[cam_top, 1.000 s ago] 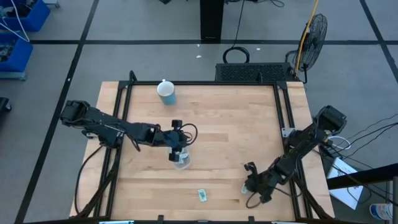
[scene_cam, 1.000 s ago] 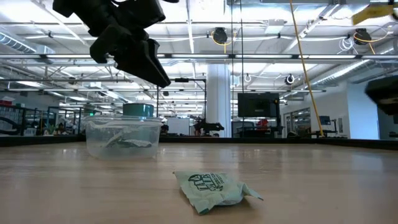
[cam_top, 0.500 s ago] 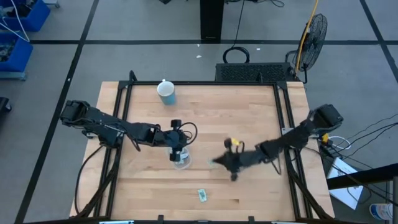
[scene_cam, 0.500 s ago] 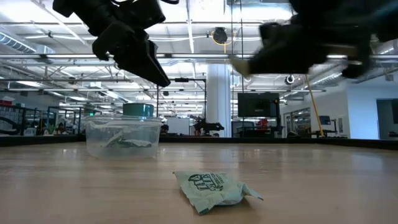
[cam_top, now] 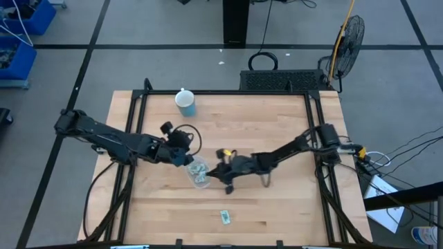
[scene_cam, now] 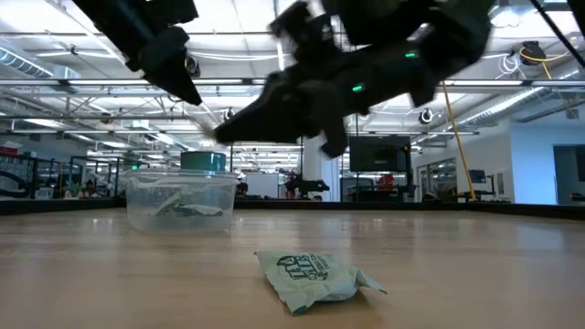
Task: Pick and place Stevia / Truvia into bins
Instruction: Put the stevia packet into the transparent container
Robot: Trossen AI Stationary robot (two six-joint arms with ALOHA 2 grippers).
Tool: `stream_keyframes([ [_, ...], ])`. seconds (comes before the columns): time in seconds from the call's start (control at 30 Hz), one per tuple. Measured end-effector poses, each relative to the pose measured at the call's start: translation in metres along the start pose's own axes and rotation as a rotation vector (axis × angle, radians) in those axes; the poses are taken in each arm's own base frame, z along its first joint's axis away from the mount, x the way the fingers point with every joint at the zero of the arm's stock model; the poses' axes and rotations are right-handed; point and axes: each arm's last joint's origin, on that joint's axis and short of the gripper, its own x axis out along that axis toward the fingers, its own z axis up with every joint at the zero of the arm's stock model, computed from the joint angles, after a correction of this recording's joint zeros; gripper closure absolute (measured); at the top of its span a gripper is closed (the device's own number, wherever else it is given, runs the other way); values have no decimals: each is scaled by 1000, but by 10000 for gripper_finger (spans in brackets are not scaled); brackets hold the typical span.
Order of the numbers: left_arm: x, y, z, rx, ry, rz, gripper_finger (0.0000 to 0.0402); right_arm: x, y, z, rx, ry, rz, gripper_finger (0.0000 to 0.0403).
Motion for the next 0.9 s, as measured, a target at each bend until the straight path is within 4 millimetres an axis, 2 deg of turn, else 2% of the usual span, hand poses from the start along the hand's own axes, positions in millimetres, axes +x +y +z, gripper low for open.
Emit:
stream_keyframes([
  [0.1,-6,6,-3,-33,36,-18,273,21,-7,4,3,76,14,402],
  [0.2,-9,8,-5,-57,66,-47,273,28,-10,9,-1,143,36,402],
  [0.43,-9,7,-8,-73,101,-73,273,28,-8,6,-19,203,70,386],
  [0.6,-9,7,-8,-93,109,-81,273,26,-5,1,-35,255,95,355],
  [0.9,-9,6,-8,-101,114,-90,273,26,-1,15,-48,155,67,288],
])
